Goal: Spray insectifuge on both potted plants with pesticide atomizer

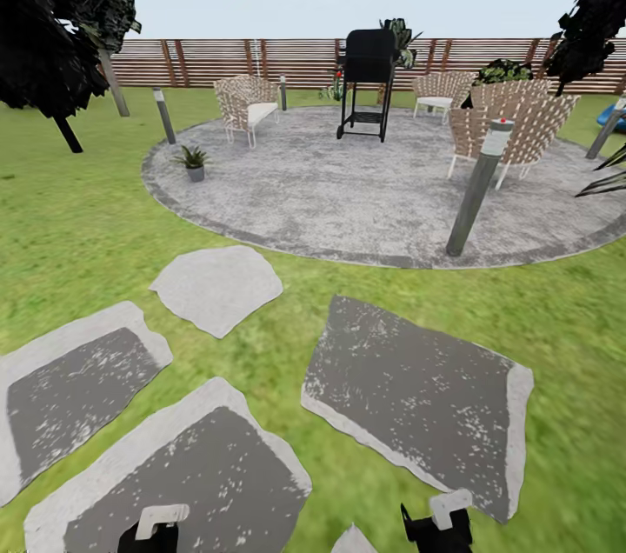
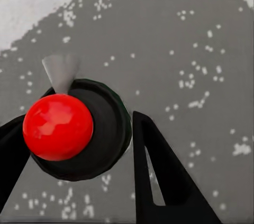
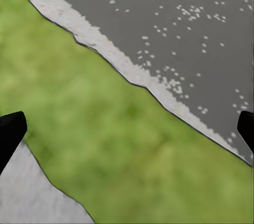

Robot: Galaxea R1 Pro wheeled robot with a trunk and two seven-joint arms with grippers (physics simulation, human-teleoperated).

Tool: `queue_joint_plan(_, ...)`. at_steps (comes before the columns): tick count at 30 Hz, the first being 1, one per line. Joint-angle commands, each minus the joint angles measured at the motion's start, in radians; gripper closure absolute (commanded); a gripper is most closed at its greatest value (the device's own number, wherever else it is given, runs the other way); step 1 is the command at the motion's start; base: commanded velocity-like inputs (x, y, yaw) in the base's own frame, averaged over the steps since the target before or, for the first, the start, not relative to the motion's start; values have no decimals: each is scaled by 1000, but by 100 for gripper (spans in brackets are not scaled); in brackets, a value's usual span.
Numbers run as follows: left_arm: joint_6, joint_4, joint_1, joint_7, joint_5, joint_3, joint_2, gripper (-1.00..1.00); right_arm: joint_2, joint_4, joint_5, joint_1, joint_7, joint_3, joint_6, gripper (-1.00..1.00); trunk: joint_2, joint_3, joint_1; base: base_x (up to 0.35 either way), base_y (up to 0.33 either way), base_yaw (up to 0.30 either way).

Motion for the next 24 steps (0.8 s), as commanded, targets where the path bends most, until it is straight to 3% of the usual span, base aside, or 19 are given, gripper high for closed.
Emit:
queue_joint_plan(1,-3,2,-1,-1,4,2,-1,100,0,0,7,0,0,-3,-3,-100,0,-1,0,184,61,278)
queue_joint_plan(24,-6,2,12,2,4,2,-3,100,0,-1,5,0,-1,-4,-5,-100,0,21,0,309,130,217)
